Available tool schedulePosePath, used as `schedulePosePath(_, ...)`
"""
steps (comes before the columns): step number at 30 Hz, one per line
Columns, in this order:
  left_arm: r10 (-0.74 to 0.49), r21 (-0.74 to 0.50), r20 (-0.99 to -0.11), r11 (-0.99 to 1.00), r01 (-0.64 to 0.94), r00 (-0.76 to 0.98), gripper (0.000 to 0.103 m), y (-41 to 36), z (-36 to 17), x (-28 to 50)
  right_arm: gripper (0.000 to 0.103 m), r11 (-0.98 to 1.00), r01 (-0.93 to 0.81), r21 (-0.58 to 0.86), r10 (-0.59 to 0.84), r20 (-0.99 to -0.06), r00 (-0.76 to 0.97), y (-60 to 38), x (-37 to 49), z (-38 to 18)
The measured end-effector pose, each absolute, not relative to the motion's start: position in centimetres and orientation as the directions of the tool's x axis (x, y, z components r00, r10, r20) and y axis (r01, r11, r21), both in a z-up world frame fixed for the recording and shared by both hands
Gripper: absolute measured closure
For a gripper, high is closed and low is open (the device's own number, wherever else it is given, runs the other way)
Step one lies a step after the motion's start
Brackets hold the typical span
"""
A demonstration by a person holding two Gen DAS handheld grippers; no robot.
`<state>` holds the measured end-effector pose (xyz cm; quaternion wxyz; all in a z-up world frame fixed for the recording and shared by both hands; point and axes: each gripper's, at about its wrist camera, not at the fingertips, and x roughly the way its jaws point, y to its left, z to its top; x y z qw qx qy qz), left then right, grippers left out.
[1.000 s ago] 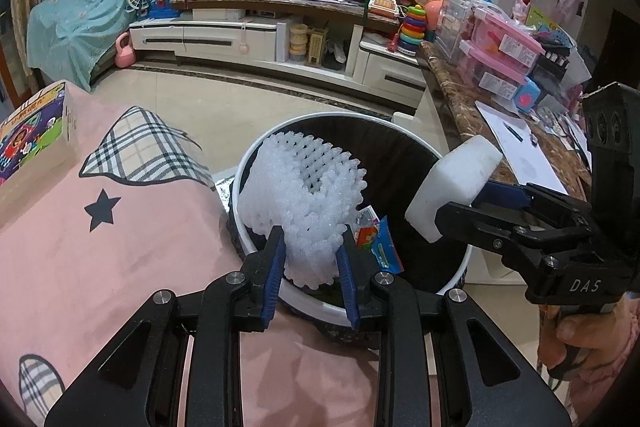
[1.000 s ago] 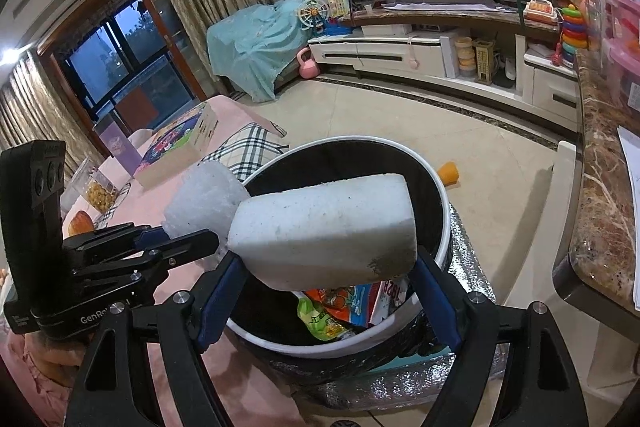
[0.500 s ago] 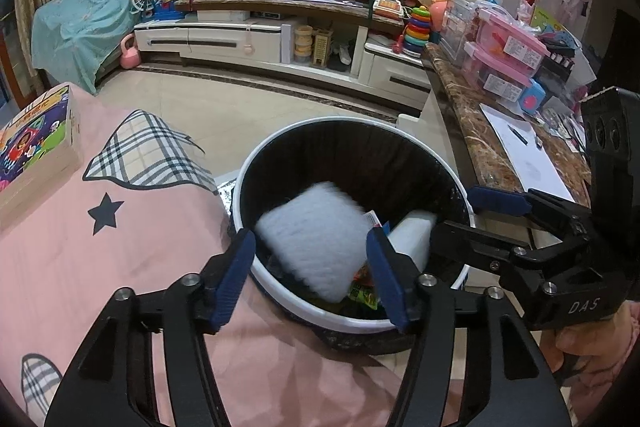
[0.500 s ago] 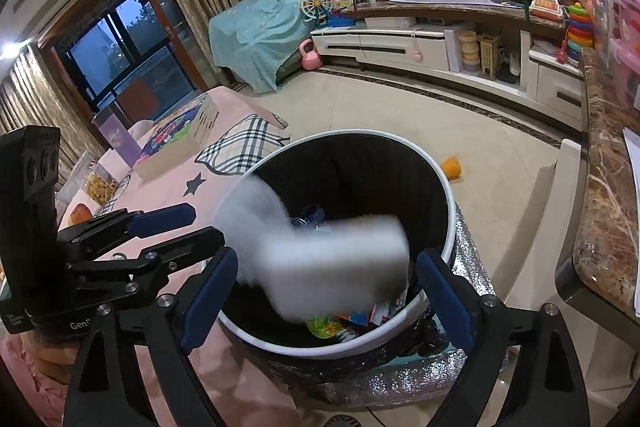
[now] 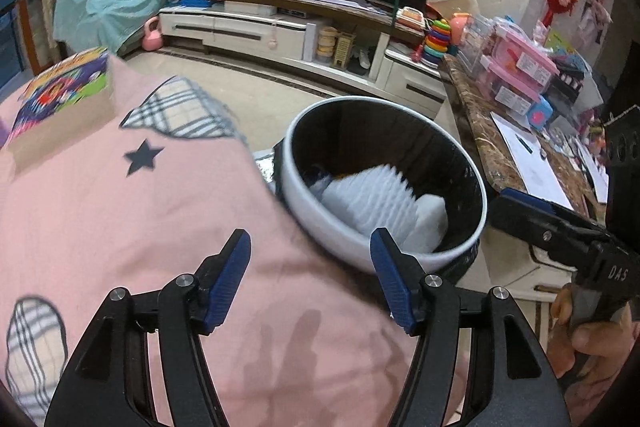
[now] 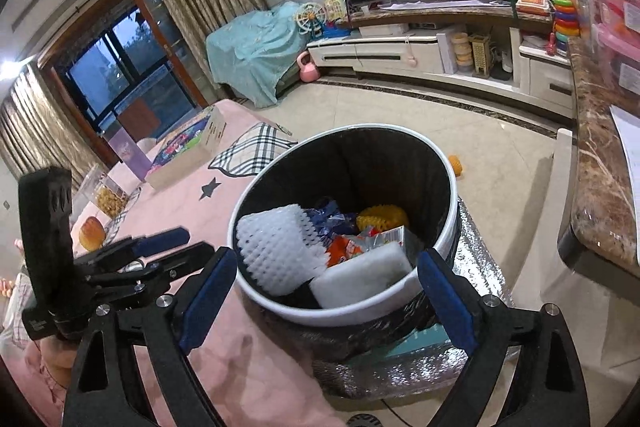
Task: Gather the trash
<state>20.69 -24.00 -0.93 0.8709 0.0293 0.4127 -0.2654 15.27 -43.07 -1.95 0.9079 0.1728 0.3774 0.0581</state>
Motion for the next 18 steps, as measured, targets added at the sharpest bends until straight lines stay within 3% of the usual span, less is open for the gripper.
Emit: schedulePosePath(18, -0.431, -0.241, -0.645, 0.898, 0.367, 0.631, 0.034, -15.2, -0.4, 13.2, 0.01, 0.91, 0.072, 0.409, 0.2, -0.582, 0.788, -37.8, 9.3, -1.7)
